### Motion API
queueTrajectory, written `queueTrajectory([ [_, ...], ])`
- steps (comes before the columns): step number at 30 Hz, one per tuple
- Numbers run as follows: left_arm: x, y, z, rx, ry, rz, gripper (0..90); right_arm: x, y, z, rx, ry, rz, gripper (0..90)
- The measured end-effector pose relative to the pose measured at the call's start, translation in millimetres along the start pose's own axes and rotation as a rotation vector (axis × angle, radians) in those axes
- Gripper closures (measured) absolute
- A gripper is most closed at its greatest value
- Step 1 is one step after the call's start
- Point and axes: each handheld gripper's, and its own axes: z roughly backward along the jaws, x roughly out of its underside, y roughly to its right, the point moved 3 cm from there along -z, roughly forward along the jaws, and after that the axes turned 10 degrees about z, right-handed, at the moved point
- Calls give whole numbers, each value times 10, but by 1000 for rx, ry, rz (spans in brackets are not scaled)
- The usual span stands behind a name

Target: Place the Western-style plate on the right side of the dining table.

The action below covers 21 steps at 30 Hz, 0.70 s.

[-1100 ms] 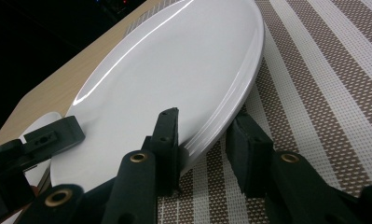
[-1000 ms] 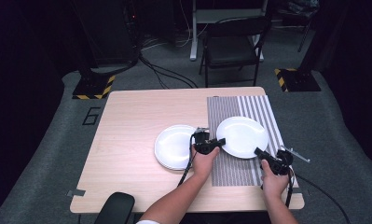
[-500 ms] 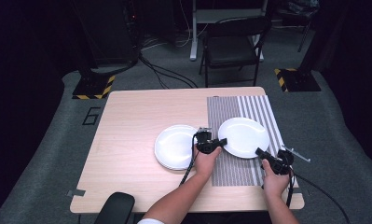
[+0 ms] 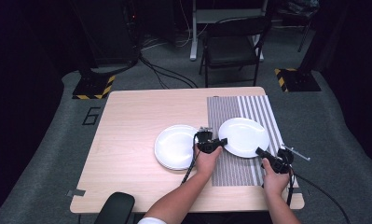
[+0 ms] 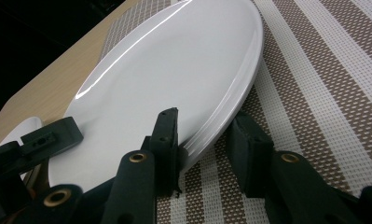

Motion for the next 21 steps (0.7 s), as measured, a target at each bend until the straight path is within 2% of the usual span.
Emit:
queueTrajectory([
  [7, -3, -2, -6, -15, -10, -4, 638, 5, 8, -21, -2, -6, -8, 645],
  [16, 2, 8, -15, -15, -20, 0, 630, 11, 17, -29, -1, -13, -8, 641],
  [21, 5, 4, -12, -16, -32, -14, 628, 13, 17, -28, 0, -20, -6, 636],
])
